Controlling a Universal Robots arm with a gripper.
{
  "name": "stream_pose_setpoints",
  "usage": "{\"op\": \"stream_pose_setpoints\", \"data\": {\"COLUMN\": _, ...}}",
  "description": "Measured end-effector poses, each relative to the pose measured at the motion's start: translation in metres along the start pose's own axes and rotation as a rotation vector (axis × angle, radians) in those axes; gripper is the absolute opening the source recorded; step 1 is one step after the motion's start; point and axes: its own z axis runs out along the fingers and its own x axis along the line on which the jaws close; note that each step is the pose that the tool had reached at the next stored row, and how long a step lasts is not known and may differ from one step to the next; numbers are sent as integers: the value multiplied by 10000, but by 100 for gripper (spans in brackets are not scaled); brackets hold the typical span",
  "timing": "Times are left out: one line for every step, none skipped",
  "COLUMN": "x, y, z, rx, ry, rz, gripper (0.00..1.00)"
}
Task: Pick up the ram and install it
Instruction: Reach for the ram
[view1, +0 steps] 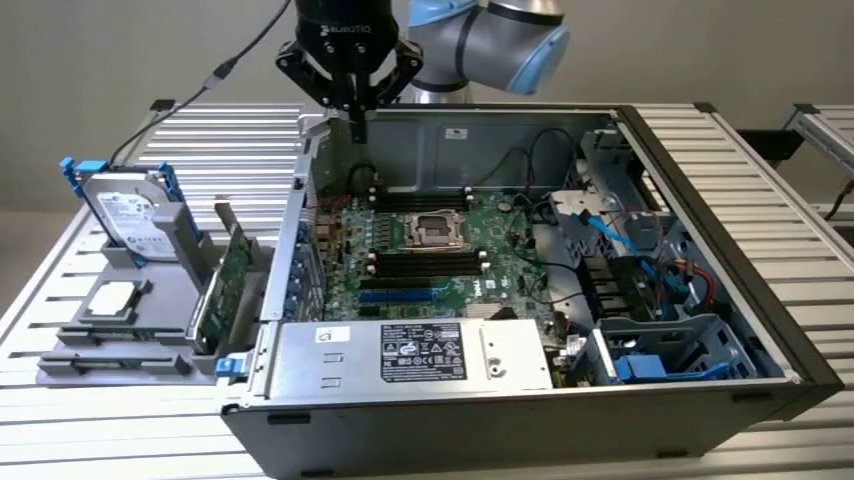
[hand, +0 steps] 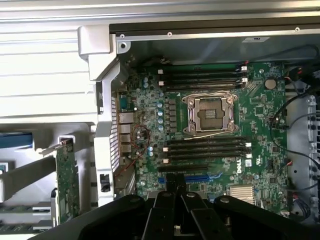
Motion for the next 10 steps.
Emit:
{"op": "stream_pose_setpoints", "data": {"x": 45, "y": -3, "z": -1, "rx": 0, "ry": -15, "rz": -2, "gripper": 11}}
{"op": "stream_pose_setpoints", "data": {"x": 92, "y": -7, "z": 0, "rx": -1, "ry": -17, "rz": -2, "gripper": 11}}
{"op": "stream_pose_setpoints", "data": {"x": 139, "y": -10, "z": 3, "rx": -1, "ry": -18, "rz": -2, "gripper": 11}}
{"op": "stream_pose_setpoints", "data": {"x": 184, "y": -14, "z": 6, "rx": 0, "ry": -17, "rz": -2, "gripper": 11}}
{"op": "stream_pose_setpoints", "data": {"x": 228, "y": -18, "z": 9, "rx": -1, "ry": -17, "rz": -2, "gripper": 11}}
{"op": "stream_pose_setpoints", "data": {"x": 273, "y": -23, "z": 12, "rx": 0, "ry": -17, "rz": -2, "gripper": 11}}
{"op": "stream_pose_setpoints", "data": {"x": 318, "y": -28, "z": 16, "rx": 0, "ry": -17, "rz": -1, "gripper": 11}}
{"op": "stream_pose_setpoints", "data": {"x": 364, "y": -33, "z": 20, "rx": -1, "ry": -17, "rz": -2, "gripper": 11}}
{"op": "stream_pose_setpoints", "data": {"x": 409, "y": -38, "z": 24, "rx": -1, "ry": -17, "rz": -3, "gripper": 11}}
{"op": "stream_pose_setpoints", "data": {"x": 454, "y": -41, "z": 28, "rx": -1, "ry": -11, "rz": -2, "gripper": 11}}
